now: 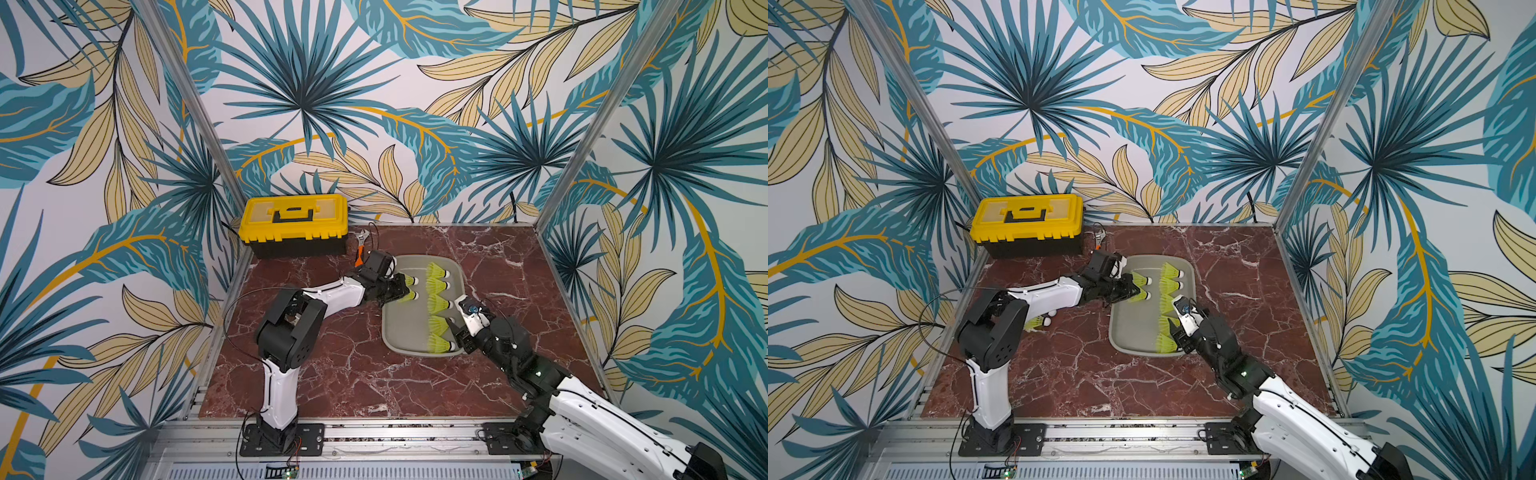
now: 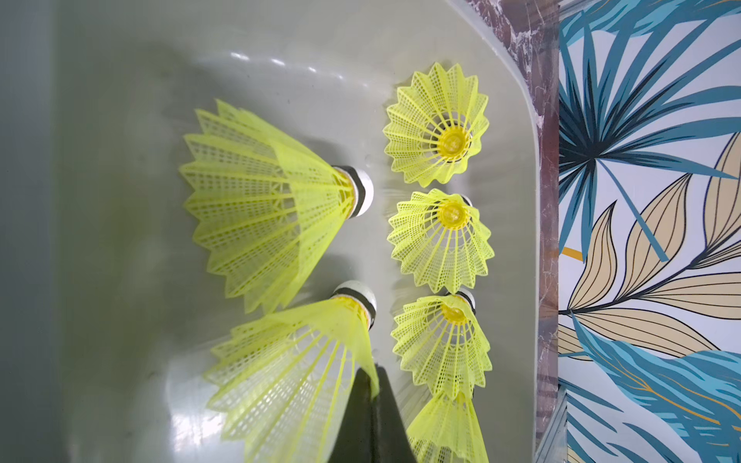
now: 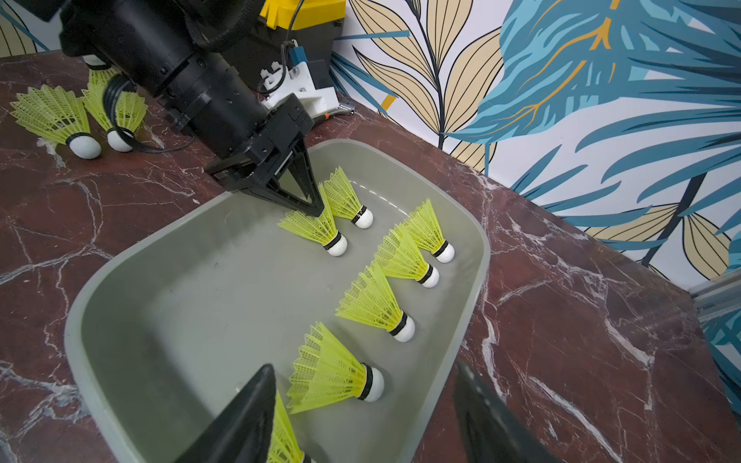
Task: Put the shuttlecocks into the storage box
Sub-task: Place the shuttlecock in the storage box.
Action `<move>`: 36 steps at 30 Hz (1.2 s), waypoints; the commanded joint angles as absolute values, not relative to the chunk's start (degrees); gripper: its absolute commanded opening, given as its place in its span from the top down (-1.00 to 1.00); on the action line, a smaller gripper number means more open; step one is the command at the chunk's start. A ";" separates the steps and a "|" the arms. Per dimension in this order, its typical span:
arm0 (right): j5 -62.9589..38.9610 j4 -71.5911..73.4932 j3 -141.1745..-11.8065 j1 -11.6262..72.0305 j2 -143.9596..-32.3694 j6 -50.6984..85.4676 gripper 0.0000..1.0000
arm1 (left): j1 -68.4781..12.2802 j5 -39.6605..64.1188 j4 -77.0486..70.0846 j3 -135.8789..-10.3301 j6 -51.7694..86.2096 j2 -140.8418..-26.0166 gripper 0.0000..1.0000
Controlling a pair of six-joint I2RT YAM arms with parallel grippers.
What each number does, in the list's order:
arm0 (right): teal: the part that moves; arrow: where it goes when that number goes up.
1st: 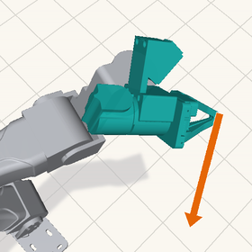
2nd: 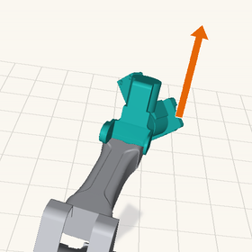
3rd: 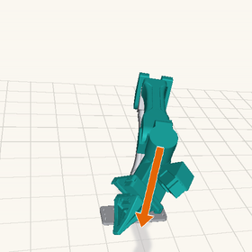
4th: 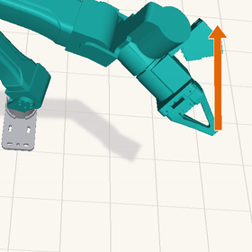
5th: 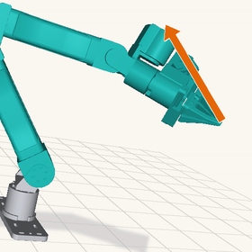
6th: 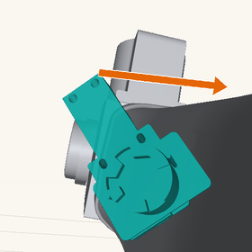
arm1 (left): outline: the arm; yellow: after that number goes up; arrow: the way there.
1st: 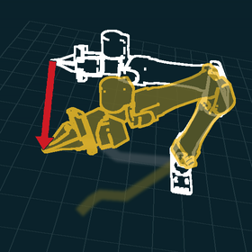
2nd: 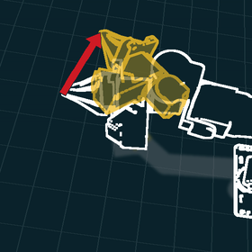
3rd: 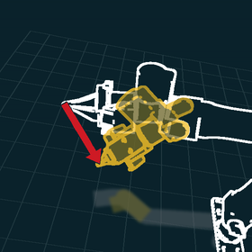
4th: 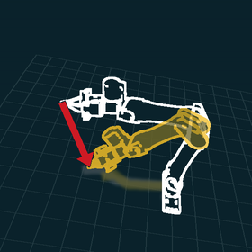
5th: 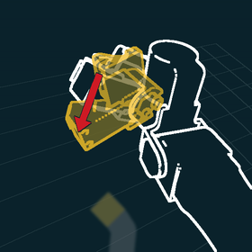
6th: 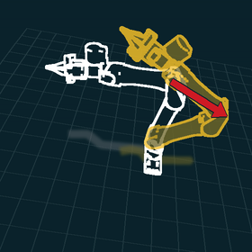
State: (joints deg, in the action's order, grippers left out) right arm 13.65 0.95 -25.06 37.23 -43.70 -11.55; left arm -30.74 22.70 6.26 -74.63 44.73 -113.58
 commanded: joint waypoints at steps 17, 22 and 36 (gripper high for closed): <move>14.94 0.02 -23.29 37.48 -42.63 -10.64 -0.42 | -29.16 22.23 11.28 -82.87 41.58 -118.37 0.86; 15.03 0.09 -23.21 37.46 -42.71 -10.63 -0.42 | -29.00 22.29 12.08 -83.92 41.19 -118.90 0.78; 15.38 0.18 -23.12 37.44 -42.63 -10.81 -0.42 | -28.92 20.24 15.38 -86.79 39.30 -118.77 0.53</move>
State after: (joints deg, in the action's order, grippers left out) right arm 14.59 0.51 -24.25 37.23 -43.11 -11.53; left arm -29.23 21.41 13.65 -84.07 40.66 -118.58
